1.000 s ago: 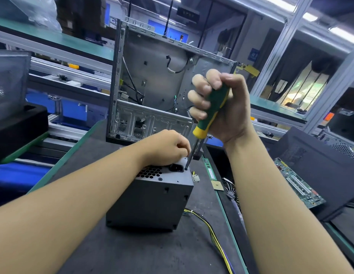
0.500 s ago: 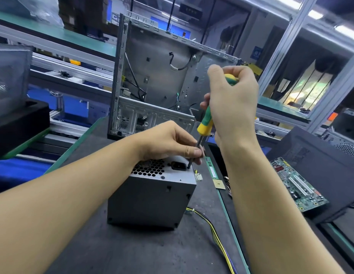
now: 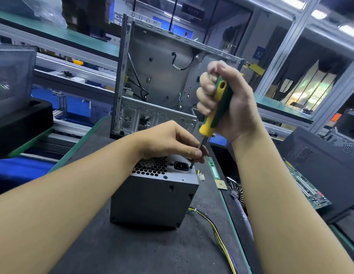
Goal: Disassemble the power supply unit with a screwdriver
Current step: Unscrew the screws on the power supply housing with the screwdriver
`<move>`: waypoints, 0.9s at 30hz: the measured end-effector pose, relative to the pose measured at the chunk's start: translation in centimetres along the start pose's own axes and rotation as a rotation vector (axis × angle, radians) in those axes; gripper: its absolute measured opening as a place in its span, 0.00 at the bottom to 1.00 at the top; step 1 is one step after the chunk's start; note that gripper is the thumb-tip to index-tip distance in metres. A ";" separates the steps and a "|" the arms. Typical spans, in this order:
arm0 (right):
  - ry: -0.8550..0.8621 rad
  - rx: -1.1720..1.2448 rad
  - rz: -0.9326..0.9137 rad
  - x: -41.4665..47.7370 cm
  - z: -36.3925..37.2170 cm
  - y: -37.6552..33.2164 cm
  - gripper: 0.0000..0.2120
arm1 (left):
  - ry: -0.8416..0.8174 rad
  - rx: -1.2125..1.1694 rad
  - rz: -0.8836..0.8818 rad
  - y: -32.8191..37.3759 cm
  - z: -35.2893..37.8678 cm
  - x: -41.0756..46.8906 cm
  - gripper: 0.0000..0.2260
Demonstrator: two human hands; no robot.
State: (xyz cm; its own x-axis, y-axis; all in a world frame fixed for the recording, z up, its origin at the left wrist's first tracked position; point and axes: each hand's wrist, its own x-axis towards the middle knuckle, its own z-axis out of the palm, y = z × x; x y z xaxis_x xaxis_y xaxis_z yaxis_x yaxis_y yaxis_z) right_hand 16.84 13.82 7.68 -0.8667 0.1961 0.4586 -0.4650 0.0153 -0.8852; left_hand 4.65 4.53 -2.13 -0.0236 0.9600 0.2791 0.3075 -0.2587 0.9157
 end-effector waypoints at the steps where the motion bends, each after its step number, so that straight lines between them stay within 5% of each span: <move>1: 0.090 -0.093 -0.029 -0.1 0.2 -0.1 0.05 | 0.005 -0.014 -0.002 -0.1 0.0 0.0 0.09; 5: 0.550 -0.439 -0.184 -0.5 1.5 0.1 0.03 | 0.018 -0.040 0.001 -0.3 0.0 0.2 0.08; 7: 0.615 -0.489 -0.213 -0.5 2.4 0.6 0.07 | 0.017 -0.038 0.009 -0.3 0.0 0.3 0.08; 9: 0.532 -0.397 -0.148 -0.2 2.7 0.8 0.11 | 0.011 -0.045 0.009 -0.2 0.0 0.2 0.08; 13: -0.048 -0.079 0.000 0.0 1.5 0.3 0.13 | -0.024 0.049 -0.024 0.2 0.1 0.0 0.11; 15: -0.146 0.012 0.015 -0.1 0.9 0.2 0.11 | -0.014 0.117 -0.039 0.3 0.1 0.0 0.07; 18: 0.065 -0.098 -0.024 -0.3 1.0 0.1 0.07 | 0.005 0.119 -0.052 0.2 0.1 0.0 0.08; 23: 0.607 -0.652 -0.230 -0.5 2.8 0.3 0.07 | 0.035 0.110 -0.067 -0.1 0.2 0.2 0.08; 25: 0.606 -0.725 -0.242 -0.4 3.5 0.4 0.08 | 0.031 0.109 -0.066 -0.2 0.2 0.3 0.05; 27: 0.467 -0.543 -0.143 0.0 3.4 0.1 0.11 | 0.029 0.107 -0.061 -0.3 0.1 0.3 0.05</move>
State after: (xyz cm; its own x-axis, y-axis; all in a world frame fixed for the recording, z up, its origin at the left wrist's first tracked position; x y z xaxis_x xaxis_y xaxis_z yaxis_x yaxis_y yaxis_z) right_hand 16.14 10.45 7.83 -0.5806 0.5515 0.5989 -0.3080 0.5322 -0.7886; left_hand 4.69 4.92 -2.34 -0.0727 0.9697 0.2334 0.4043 -0.1853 0.8957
